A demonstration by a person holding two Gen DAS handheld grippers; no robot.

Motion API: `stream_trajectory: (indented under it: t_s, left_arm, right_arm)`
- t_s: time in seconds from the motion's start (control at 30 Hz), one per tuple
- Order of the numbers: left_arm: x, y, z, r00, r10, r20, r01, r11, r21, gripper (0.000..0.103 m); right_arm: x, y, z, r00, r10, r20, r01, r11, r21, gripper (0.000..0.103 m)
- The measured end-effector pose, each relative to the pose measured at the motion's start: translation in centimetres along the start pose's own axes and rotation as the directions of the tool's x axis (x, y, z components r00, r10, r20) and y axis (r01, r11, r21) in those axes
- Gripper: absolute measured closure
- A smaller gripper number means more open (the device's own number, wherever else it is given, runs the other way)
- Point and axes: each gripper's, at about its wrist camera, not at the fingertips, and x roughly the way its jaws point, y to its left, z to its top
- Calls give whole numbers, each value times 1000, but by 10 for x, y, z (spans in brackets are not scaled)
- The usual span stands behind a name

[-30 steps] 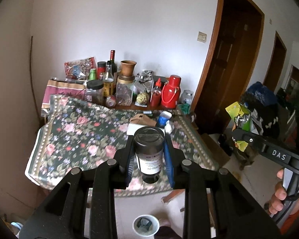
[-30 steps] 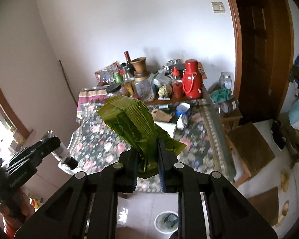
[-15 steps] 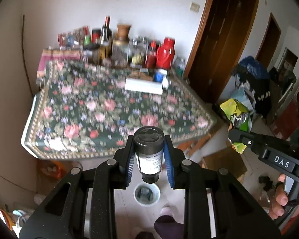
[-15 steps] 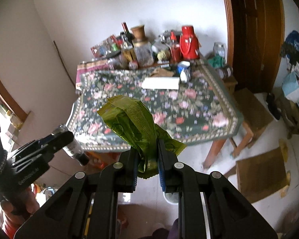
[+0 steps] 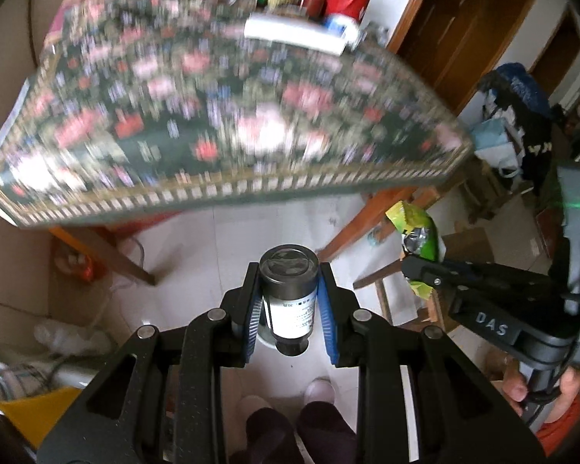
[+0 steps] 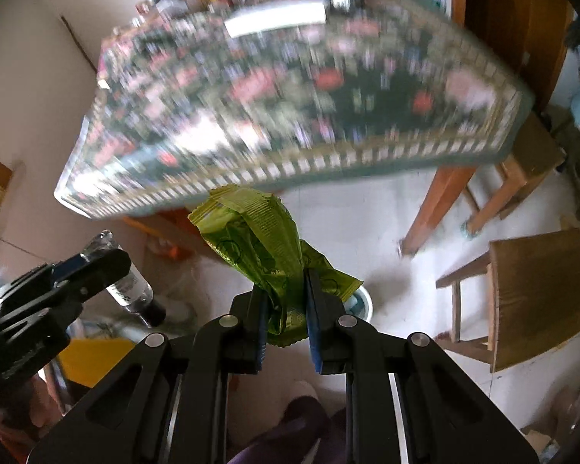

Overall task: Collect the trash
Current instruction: 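Lift the bottle and green wrapper and carry them down to the bucket, then open the right tool to drop the green wrapper into the bucket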

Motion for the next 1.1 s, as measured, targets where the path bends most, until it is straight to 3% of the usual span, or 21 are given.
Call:
stream_trajectory:
  t_s: [0.23, 0.5, 0.67, 0.87, 0.97, 1.0, 1.03, 1.1]
  left_arm:
    - [123, 29, -46, 996, -17, -90, 4, 990, -138, 76]
    - [241, 63, -109, 985, 17, -171, -53, 976, -211, 76]
    - [300, 79, -149, 973, 26, -229, -77, 972, -220, 76]
    - [345, 88, -173, 967, 17, -256, -78, 971, -228, 76]
    - [360, 88, -177, 964, 14, -265, -75, 972, -223, 76]
    - [365, 87, -177, 963, 14, -268, -75, 973, -220, 76]
    - [369, 87, -177, 963, 13, -270, -74, 973, -218, 76]
    - [377, 85, -177, 961, 6, -275, -68, 974, -215, 76]
  right_arm:
    - [112, -44, -25, 994, -22, -109, 19, 999, -29, 87]
    - [218, -87, -61, 983, -45, -180, 35, 998, -58, 87]
    - [282, -114, -87, 973, -20, -230, 14, 1000, -26, 87]
    - [338, -123, -106, 961, 41, -274, -37, 999, 20, 82]
    - [357, -122, -109, 950, 66, -305, -65, 998, 13, 66]
    - [362, -122, -109, 944, 79, -320, -77, 997, 19, 53]
    - [366, -123, -110, 938, 90, -334, -85, 996, 29, 47]
    - [369, -129, -113, 930, 119, -349, -109, 993, 50, 47]
